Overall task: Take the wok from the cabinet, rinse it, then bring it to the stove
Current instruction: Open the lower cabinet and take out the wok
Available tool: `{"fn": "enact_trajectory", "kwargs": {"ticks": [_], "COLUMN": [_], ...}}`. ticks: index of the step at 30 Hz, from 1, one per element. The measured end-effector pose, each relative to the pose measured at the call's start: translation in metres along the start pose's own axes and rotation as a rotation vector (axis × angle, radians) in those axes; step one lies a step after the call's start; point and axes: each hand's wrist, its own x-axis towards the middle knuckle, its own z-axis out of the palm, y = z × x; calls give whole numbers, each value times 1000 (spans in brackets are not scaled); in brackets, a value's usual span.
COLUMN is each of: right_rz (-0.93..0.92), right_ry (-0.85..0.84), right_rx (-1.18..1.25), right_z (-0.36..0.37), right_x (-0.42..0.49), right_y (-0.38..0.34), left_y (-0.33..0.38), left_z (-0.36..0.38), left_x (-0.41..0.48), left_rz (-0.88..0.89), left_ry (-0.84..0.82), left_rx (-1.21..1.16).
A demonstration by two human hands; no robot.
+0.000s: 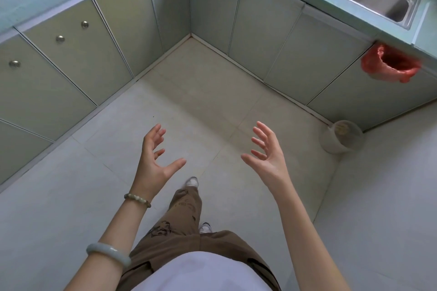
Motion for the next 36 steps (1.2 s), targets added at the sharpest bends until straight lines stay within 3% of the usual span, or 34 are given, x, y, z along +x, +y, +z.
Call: {"fn": "enact_trajectory", "kwargs": {"ticks": [22,36], "right_rz": [17,7], "right_ry": [98,-22], "right_rx": [-2,-22], "right_z": [28,-29], "right_x": [217,416], "right_y": [-71,-98], "left_y": [42,74], "left_z": [0,67], "left_x": [240,406], "left_rz": [11,-35], "left_ry": [-143,-26], "left_rx": [-12,-18]}}
